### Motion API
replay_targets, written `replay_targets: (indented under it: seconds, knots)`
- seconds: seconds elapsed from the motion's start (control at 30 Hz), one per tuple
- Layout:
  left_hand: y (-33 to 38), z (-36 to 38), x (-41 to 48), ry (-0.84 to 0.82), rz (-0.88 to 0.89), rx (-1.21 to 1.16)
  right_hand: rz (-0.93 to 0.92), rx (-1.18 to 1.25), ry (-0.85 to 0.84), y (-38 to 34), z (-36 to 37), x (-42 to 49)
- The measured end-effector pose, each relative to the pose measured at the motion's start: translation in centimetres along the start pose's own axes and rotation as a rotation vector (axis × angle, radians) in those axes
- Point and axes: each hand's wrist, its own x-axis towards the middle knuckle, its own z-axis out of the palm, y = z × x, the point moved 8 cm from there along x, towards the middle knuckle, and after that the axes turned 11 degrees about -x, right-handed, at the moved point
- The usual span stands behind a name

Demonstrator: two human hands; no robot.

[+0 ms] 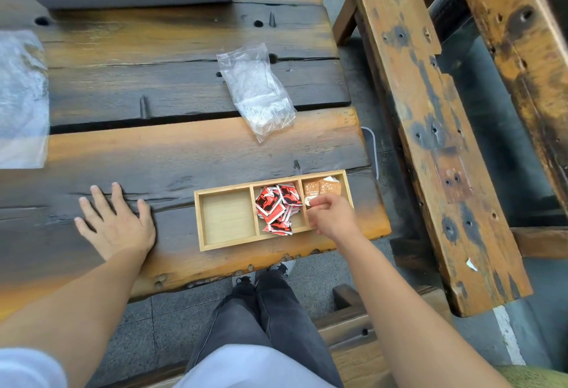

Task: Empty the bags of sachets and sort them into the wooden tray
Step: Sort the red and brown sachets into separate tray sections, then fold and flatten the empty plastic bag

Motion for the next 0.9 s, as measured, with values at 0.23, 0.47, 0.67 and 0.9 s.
replay_targets:
  seconds: [0.23,0.47,0.67,0.9]
  knots:
    - [0.5,-0.7,0.6,-0.194,-0.067,0.046,-0.083,-0.097,-0.039,-3.0,0.7,-0.2]
    - [4.2,-2.5,1.7,-0.338,-0.386,-0.057,-0.173,-0.186,-0.024,-7.6,-1.0,1.2]
    - [15.2,0.9,4.4,-0.539,-0.549,-0.503,-0.279,-0.258,-0.024,-13.3,-3.9,5.2]
    - [28.1,4.2,4.3,-0.54,-0.459,-0.743,-0.348,-0.348,-0.036,-18.6,-6.5,12.7]
